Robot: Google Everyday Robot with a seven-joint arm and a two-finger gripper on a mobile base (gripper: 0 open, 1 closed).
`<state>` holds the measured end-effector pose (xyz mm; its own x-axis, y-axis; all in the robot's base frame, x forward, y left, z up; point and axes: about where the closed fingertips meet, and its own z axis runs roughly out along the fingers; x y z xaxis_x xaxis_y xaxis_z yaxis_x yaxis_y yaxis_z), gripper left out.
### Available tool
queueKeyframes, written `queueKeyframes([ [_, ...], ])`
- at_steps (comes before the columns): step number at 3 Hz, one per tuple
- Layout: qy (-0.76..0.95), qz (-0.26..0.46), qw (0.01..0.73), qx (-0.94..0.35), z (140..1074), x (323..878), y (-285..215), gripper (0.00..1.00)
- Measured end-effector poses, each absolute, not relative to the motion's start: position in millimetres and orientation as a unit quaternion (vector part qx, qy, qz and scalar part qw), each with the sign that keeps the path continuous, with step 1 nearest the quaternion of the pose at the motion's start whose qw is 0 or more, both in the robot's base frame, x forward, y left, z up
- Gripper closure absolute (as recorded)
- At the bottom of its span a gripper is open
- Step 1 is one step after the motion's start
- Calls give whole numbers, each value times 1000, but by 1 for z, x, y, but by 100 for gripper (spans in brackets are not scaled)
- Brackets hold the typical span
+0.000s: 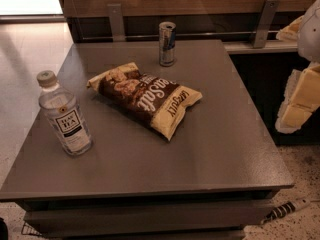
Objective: Pick blue plastic bottle
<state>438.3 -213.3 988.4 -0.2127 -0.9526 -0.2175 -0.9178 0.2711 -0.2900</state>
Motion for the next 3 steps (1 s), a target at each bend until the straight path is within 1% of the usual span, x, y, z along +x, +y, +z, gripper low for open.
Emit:
queueKeyframes([
  [1, 777, -49, 178, -602, 988, 438, -213, 0],
  [2, 770, -27, 198, -606, 985, 440, -201, 0],
  [3, 727, 60, 283, -622, 969, 443, -142, 0],
])
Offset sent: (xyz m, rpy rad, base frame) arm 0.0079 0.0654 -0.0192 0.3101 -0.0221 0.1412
